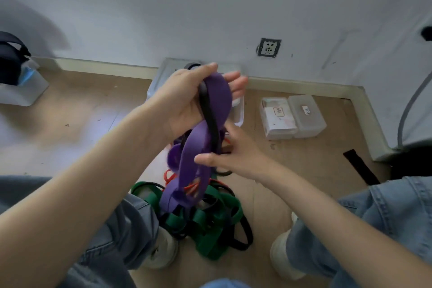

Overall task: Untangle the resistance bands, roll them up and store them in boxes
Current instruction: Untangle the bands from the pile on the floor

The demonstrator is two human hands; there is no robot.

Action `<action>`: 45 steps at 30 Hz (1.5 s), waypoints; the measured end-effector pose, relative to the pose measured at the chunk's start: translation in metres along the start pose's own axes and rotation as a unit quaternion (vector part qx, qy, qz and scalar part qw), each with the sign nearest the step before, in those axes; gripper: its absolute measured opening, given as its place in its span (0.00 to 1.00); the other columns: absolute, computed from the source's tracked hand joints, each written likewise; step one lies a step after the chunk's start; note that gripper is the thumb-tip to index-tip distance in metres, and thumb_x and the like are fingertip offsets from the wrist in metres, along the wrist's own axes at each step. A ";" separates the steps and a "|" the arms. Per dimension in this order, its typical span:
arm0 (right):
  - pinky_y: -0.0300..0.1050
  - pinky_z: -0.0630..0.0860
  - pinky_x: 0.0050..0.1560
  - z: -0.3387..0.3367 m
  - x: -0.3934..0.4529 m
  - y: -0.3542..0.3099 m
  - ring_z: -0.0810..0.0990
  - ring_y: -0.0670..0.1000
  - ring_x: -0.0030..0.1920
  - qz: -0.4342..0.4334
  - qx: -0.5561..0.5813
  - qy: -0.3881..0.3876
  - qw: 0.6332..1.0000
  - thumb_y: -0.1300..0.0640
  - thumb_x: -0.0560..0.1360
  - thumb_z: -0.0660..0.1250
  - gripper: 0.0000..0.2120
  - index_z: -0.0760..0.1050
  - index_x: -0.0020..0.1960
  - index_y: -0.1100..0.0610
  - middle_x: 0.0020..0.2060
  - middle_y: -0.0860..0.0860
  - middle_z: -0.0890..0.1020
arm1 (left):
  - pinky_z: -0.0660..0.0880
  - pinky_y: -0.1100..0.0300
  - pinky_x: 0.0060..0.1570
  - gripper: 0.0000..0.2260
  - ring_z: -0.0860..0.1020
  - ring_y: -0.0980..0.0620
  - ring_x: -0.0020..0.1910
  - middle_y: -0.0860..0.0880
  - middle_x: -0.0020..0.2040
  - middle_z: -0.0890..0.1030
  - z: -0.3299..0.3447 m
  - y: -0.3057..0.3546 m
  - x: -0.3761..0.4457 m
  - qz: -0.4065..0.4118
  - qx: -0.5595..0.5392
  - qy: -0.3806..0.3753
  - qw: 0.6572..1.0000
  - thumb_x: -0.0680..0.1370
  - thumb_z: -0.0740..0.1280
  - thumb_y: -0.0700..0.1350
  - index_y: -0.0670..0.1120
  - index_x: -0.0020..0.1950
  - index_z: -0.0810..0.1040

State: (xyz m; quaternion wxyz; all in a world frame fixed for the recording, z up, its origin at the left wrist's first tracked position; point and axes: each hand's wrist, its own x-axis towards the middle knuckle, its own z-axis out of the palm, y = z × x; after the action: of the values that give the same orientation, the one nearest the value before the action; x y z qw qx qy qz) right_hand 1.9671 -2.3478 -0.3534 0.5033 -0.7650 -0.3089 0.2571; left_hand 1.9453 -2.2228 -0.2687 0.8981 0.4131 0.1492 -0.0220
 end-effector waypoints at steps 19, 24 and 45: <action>0.36 0.71 0.24 -0.072 0.004 -0.025 0.78 0.49 0.27 0.074 0.201 0.193 0.958 0.56 0.75 0.62 0.07 0.74 0.40 0.56 0.32 0.53 0.78 | 0.77 0.48 0.53 0.15 0.80 0.47 0.47 0.43 0.49 0.82 -0.050 -0.050 0.010 0.029 0.579 0.105 0.808 0.72 0.69 0.37 0.44 0.58 0.73; 0.43 0.76 0.29 -0.099 0.001 -0.007 0.80 0.52 0.32 0.182 -0.107 0.176 0.962 0.49 0.76 0.64 0.14 0.78 0.44 0.60 0.38 0.54 0.81 | 0.82 0.54 0.42 0.07 0.84 0.45 0.38 0.42 0.38 0.84 -0.030 0.010 -0.008 0.087 0.524 0.131 0.837 0.75 0.64 0.34 0.43 0.45 0.80; 0.35 0.65 0.19 -0.057 -0.001 -0.048 0.72 0.45 0.20 -0.061 0.260 0.138 0.954 0.66 0.75 0.66 0.05 0.70 0.47 0.59 0.32 0.53 0.78 | 0.76 0.65 0.53 0.23 0.79 0.57 0.55 0.54 0.57 0.80 -0.043 -0.030 0.001 -0.020 0.366 -0.136 0.920 0.72 0.70 0.46 0.49 0.65 0.70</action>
State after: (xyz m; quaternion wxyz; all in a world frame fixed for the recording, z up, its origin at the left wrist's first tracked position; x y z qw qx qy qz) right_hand 1.9961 -2.3693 -0.2885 0.7373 -0.6155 -0.2047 0.1890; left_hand 1.9303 -2.2106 -0.3175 0.6956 0.7028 0.0148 -0.1487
